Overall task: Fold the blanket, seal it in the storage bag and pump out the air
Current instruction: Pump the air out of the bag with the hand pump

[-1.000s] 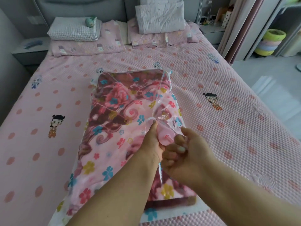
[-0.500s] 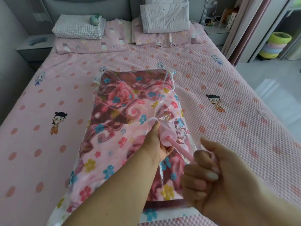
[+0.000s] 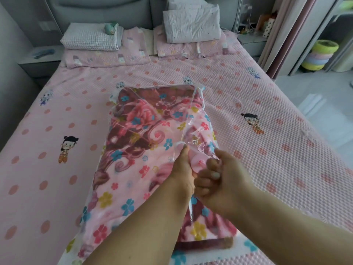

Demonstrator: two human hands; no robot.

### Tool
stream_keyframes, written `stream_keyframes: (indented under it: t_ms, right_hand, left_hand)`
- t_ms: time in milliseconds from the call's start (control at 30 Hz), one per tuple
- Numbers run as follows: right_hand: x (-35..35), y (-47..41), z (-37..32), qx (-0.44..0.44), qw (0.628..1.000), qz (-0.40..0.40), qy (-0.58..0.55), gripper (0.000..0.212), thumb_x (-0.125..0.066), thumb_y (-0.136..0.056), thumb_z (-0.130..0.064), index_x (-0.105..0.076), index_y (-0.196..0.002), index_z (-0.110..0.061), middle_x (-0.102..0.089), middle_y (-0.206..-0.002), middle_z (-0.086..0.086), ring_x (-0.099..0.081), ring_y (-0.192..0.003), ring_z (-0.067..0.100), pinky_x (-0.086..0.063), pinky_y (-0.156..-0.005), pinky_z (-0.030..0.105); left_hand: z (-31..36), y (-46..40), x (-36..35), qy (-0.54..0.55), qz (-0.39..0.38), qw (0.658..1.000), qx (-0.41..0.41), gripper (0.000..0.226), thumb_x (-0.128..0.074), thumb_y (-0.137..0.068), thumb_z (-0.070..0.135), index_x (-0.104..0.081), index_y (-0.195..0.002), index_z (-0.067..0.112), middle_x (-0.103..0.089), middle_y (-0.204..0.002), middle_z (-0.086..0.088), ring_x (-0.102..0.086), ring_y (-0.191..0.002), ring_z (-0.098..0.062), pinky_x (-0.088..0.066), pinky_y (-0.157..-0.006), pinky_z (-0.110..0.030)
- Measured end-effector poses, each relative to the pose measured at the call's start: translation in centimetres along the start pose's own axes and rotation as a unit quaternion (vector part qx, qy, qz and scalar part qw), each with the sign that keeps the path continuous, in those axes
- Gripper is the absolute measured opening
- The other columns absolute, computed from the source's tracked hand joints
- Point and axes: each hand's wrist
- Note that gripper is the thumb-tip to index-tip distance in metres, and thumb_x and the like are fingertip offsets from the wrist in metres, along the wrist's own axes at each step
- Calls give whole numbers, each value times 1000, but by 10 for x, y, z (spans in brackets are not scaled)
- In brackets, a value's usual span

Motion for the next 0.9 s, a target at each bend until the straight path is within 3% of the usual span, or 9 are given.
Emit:
stream_keyframes:
  t_ms: [100, 200, 267, 400, 467, 600, 667, 800, 900]
  right_hand:
    - [1, -8, -4, 34, 999, 1, 42, 53, -39, -93, -41, -26, -46, -21, -22, -42, -4, -22, -39, 12, -20, -43, 19]
    - [11, 20, -9, -24, 997, -47, -65, 51, -43, -87, -38, -25, -44, -19, -21, -42, -4, -21, -43, 11, -18, -47, 20]
    - [11, 24, -9, -22, 996, -32, -76, 51, -44, -86, -38, -25, -43, -19, -21, -42, -5, -21, -43, 11, -18, -48, 20]
    - [-1, 1, -5, 26, 1000, 13, -6, 51, -41, -92, -39, -28, -47, -21, -24, -41, -6, -24, -40, 12, -19, -46, 19]
    - [8, 13, -2, 56, 998, -32, 3, 50, -41, -92, -38, -27, -47, -21, -24, -41, -5, -23, -40, 12, -18, -47, 20]
    - [21, 49, -3, -4, 997, -48, -66, 50, -44, -86, -35, -24, -43, -18, -20, -41, -5, -22, -42, 11, -19, -44, 19]
    - [18, 39, 2, -10, 993, -40, -112, 51, -43, -87, -36, -25, -43, -19, -21, -41, -5, -22, -42, 11, -20, -44, 19]
    - [16, 12, 9, 49, 999, 2, 17, 51, -40, -92, -38, -27, -45, -21, -23, -44, -4, -21, -41, 13, -19, -46, 20]
    - [19, 36, 12, 7, 996, -77, -46, 51, -41, -88, -35, -25, -43, -19, -20, -44, -3, -20, -43, 12, -19, -46, 19]
  left_hand:
    - [0, 5, -1, -22, -8, 1000, -7, 68, -44, -89, 65, -53, -71, 0, -51, -33, 0, -50, -26, -8, -44, -39, -9]
    - [4, 5, -6, 8, 22, 1000, -6, 76, -63, -74, 63, -56, -113, -2, -72, -79, -13, -70, -79, -20, -53, -86, -29]
    - [5, 10, -13, 5, 34, 999, -12, 72, -61, -73, 65, -60, -117, 8, -71, -98, -13, -68, -96, -23, -50, -92, -31]
    - [8, 13, -11, 34, 13, 999, 13, 69, -46, -89, 57, -55, -50, 0, -40, -36, -2, -46, -31, -9, -40, -66, -13]
    - [9, 12, -12, 45, 0, 999, 25, 61, -48, -89, 58, -55, -63, 4, -46, -39, -4, -51, -35, -11, -43, -65, -16]
    - [7, 13, -7, 53, 32, 998, -25, 56, -50, -90, 57, -56, -124, 13, -68, -87, -12, -64, -79, -23, -49, -76, -32]
    - [5, 13, -7, 0, 29, 999, -30, 60, -47, -90, 61, -58, -121, 11, -69, -86, -12, -66, -75, -20, -52, -69, -30]
    - [-7, 9, 5, -84, 9, 996, -37, 55, -33, -92, 67, -52, -77, 17, -56, -40, 2, -50, -29, -3, -42, -38, -18]
    - [-8, 6, 6, -36, 9, 999, -33, 64, -51, -83, 67, -59, -118, 15, -63, -74, -7, -67, -68, -12, -52, -54, -21]
Point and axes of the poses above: each hand's wrist, its own y-axis away from the middle knuckle, its own x-axis out of the back of the hand, z = x × y
